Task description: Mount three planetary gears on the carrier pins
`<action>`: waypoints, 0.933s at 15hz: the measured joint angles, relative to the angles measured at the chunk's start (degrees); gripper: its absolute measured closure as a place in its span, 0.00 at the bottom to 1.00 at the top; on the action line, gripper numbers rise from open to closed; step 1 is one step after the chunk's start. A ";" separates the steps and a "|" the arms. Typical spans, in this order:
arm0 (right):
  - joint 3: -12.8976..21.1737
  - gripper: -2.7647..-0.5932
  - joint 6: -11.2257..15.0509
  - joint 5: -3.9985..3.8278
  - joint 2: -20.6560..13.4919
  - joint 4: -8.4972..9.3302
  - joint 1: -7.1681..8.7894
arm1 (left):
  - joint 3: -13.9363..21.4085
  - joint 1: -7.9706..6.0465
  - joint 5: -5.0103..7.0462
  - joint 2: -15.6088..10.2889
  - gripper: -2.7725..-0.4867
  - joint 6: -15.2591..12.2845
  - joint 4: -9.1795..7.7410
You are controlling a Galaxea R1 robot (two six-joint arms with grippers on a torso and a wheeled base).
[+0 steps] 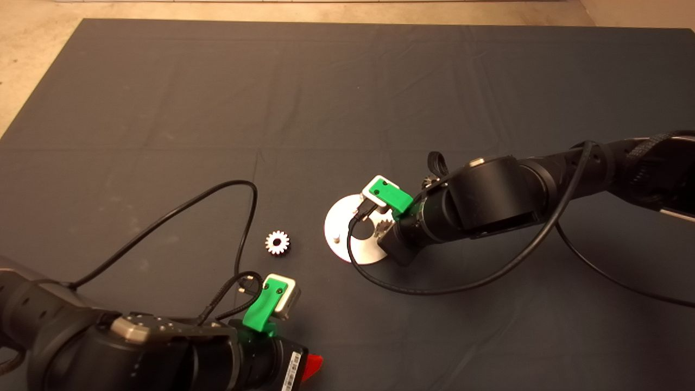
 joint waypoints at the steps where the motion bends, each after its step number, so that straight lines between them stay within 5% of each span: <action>1: -0.24 0.89 -0.28 -0.06 0.00 0.00 -0.17 | 0.00 0.00 0.00 -0.06 0.37 0.00 -0.02; 14: -0.80 0.89 -0.95 -0.06 0.29 -0.05 -0.85 | 0.00 0.00 0.00 -0.28 0.37 0.00 -0.02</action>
